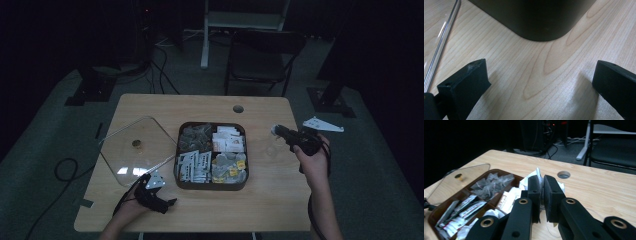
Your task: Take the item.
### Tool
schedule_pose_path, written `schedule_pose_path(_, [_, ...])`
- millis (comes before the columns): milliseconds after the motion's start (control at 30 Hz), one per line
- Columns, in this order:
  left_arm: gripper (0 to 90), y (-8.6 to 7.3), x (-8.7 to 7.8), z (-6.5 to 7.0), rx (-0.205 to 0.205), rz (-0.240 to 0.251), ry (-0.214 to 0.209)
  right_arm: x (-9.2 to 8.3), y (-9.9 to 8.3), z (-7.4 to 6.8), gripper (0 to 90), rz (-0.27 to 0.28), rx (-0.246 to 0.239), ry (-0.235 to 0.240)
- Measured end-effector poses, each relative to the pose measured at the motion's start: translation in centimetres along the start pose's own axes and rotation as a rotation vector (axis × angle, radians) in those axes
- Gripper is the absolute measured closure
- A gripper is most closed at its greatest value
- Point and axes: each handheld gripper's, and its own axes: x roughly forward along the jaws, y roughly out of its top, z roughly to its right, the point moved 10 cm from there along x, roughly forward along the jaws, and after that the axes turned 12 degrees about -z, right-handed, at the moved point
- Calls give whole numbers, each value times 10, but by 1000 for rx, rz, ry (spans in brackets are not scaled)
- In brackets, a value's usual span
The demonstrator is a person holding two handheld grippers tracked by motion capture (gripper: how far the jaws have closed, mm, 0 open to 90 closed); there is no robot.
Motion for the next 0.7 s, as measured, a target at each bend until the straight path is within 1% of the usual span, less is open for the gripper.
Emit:
schedule_pose_path(67, [10, 0, 0, 0, 1, 0, 0, 1, -1, 5, 844, -6, 7, -5])
schedule_pose_path(100, [10, 0, 0, 0, -1, 1, 0, 2, -2, 8, 844, -9, 10, -17])
schedule_pose_path(167, [10, 0, 0, 0, -1, 1, 0, 5, -4, 12, 844, -15, 17, -19])
schedule_pose_path(200, [10, 0, 0, 0, 1, 0, 0, 7, -5, 16, 844, -17, 19, -32])
schedule_pose_path(300, [11, 0, 0, 0, 0, 0, 0, 14, -11, 23, 844, -27, 38, -37])
schedule_pose_path(333, [11, 0, 0, 0, 0, 0, 0, 17, -13, 26, 844, -41, 38, -50])
schedule_pose_path(500, [11, 0, 0, 0, -2, 0, -1, 32, -25, 36, 843, -75, 65, -52])
schedule_pose_path(600, [11, 0, 0, 0, -2, 0, -1, 36, -30, 41, 842, -89, 76, -59])
schedule_pose_path(700, [11, 0, 0, 0, -2, 0, -1, 38, -32, 45, 842, -89, 89, -63])
